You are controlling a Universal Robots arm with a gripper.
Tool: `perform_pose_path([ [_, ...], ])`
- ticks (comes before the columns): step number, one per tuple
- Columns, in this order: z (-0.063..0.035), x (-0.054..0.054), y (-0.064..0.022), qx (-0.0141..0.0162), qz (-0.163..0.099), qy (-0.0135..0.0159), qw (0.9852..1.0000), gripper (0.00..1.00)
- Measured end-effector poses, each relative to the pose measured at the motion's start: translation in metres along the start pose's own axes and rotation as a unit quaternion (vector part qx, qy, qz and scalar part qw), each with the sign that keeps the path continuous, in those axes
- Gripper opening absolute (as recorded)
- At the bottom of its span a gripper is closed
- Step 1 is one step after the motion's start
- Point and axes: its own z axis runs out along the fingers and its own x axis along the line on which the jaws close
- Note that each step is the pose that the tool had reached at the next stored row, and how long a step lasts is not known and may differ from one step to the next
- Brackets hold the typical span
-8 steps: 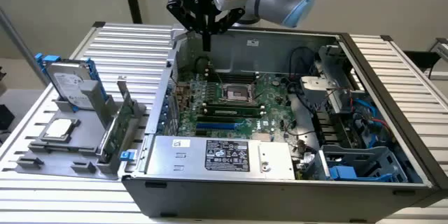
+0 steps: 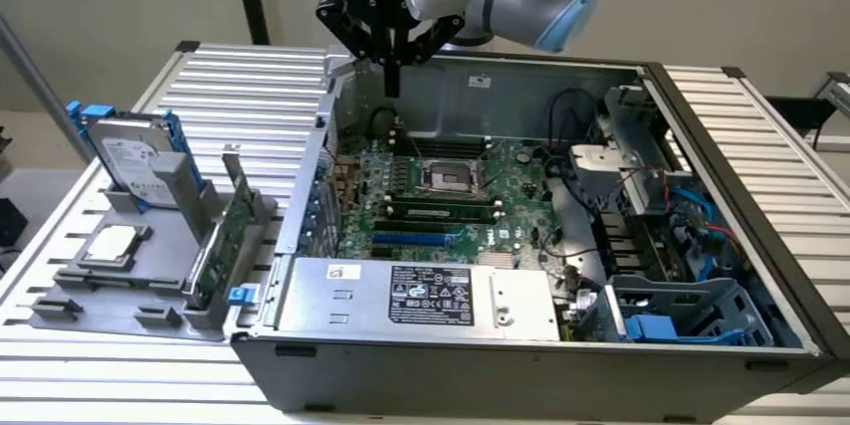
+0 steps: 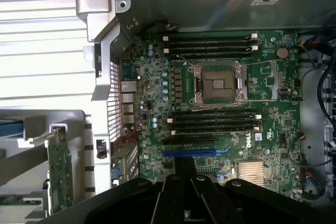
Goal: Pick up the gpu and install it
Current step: 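Reach for the gpu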
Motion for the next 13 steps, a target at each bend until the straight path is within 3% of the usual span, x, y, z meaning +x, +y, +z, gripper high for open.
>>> perform_pose_path([
  [6, -0.0002, 0.001, -0.0012, 0.0001, 0.0, 0.0001, 1.0, 0.11],
  [13, -0.0012, 0.028, -0.0128, -0.0001, 0.0, -0.0008, 1.0, 0.11],
])
